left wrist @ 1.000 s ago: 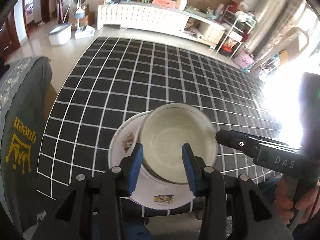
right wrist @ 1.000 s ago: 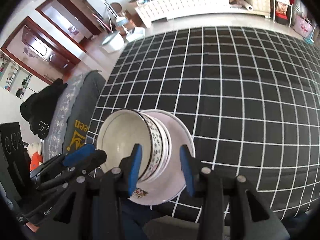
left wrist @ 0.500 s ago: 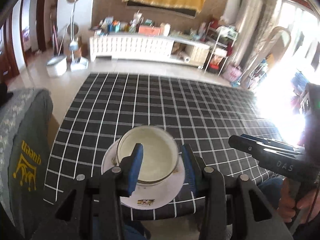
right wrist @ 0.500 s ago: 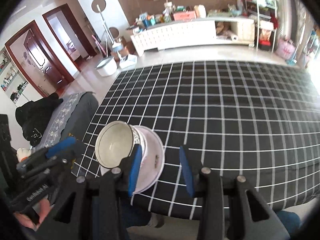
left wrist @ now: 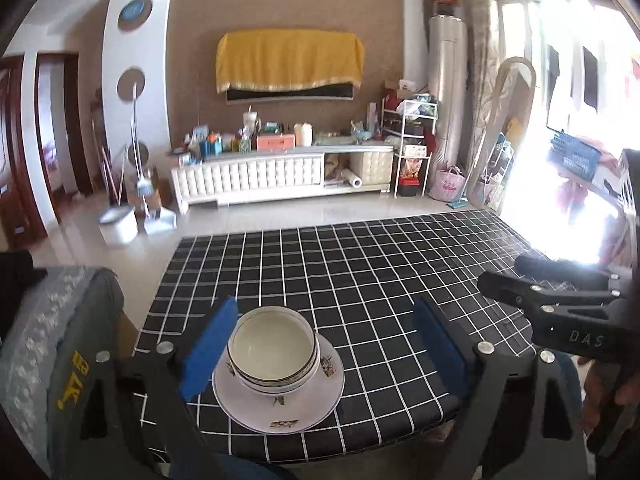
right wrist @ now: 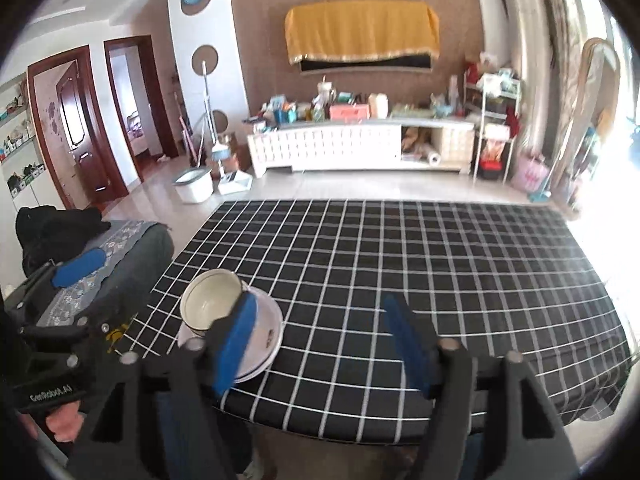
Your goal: Organize plates and bowls
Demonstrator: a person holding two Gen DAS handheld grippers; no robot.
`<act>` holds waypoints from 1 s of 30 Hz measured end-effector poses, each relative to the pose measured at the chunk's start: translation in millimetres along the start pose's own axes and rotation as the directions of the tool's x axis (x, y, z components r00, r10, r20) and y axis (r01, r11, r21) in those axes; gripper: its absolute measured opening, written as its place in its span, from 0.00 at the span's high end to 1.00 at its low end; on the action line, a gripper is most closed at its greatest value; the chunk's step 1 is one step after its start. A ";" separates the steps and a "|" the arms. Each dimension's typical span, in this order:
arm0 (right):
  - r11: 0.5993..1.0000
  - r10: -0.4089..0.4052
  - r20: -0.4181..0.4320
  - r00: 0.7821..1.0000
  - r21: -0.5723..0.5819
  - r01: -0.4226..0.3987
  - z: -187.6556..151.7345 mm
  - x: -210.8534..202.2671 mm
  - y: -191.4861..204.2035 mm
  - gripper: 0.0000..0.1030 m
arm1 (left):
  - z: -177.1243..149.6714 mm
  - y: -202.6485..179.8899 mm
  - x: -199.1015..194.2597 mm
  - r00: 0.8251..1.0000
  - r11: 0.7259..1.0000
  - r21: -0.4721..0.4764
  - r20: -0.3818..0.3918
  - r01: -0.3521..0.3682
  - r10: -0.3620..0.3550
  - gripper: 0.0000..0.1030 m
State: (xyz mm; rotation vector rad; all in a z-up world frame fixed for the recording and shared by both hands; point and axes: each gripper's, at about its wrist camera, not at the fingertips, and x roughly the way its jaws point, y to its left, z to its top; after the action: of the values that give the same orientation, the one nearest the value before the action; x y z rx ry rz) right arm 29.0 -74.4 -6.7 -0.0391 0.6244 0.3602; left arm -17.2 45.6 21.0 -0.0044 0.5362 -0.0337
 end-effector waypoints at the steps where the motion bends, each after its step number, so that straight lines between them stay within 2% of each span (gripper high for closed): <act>1: 1.000 -0.011 0.010 1.000 -0.007 0.011 -1.4 -4.7 -0.7 0.19 | -1.0 -3.0 -3.5 1.000 1.000 0.006 0.007 -0.002 0.001 0.07; 2: 1.000 -0.019 0.019 1.000 -0.014 0.019 -3.0 -7.9 -0.7 0.14 | -2.5 -6.4 -7.9 1.000 1.000 0.013 0.018 -0.004 0.004 0.00; 3: 1.000 -0.024 0.028 0.999 -0.019 0.024 -5.5 -12.3 -1.2 0.05 | -4.2 -8.8 -11.8 1.000 1.000 0.017 0.030 -0.009 0.009 0.00; 5: 0.999 -0.031 0.036 0.999 -0.020 0.032 -10.7 -17.0 -1.7 0.00 | -8.6 -13.4 -19.8 0.999 0.999 0.021 0.047 -0.026 0.025 0.00; 11: 0.998 -0.048 0.091 0.995 -0.025 0.051 -32.6 -35.2 -1.0 0.00 | -30.0 -20.1 -29.5 0.999 0.999 0.009 0.027 -0.038 0.038 0.00; 16: 0.997 -0.057 0.075 0.996 -0.039 0.060 -43.6 -38.3 1.3 0.00 | -40.6 -27.0 -32.2 1.000 1.000 0.014 0.008 -0.027 0.027 0.00; 30: 0.997 -0.065 0.075 0.995 -0.038 0.068 -54.7 -47.3 -0.9 0.00 | -41.6 -31.7 -41.2 0.999 0.999 0.024 0.022 -0.024 0.024 0.00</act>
State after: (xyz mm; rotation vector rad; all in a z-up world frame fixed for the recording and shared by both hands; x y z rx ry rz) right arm -37.1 -98.1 -23.9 -0.0848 0.5412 0.3085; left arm -74.8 15.5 6.7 0.0252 0.5142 -0.0169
